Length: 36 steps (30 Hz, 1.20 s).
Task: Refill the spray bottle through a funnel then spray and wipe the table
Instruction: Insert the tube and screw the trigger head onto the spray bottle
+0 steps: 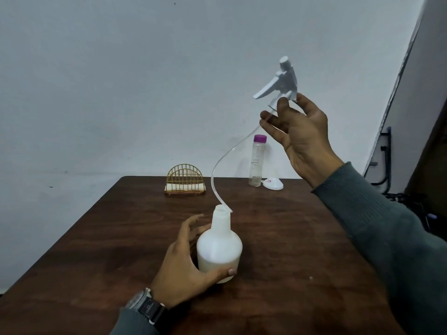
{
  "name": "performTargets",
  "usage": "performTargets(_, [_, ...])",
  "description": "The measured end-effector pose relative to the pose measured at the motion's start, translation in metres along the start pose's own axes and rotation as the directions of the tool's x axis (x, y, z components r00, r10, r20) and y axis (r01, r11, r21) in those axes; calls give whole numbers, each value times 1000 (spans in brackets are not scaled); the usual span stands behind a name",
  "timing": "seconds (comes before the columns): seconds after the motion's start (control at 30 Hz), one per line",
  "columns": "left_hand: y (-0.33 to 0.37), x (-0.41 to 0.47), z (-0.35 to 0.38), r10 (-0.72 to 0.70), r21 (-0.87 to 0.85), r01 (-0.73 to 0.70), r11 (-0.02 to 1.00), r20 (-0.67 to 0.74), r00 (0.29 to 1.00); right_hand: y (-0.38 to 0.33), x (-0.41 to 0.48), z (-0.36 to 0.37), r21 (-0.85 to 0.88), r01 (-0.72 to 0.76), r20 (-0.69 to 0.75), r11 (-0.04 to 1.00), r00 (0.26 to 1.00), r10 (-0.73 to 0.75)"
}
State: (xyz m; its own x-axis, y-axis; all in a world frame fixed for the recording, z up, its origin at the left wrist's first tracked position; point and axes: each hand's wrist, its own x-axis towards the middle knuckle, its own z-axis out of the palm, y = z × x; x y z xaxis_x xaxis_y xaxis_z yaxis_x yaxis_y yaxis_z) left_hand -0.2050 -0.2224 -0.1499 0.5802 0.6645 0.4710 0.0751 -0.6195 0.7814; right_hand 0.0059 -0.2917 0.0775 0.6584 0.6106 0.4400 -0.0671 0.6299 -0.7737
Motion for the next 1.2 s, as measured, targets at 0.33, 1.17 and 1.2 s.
performTargets(0.33, [-1, 1, 2, 27, -1, -28, 1000, -16, 999, 9, -2, -1, 7, 40, -5, 999, 999, -40])
performTargets(1.17, [0, 0, 3, 21, 8, -21, 1000, -24, 999, 5, -7, -9, 128, 33, -47, 991, 999, -27])
performTargets(1.2, [-1, 0, 2, 25, 8, -24, 1000, -22, 999, 7, -8, -9, 122, 32, -46, 992, 999, -27])
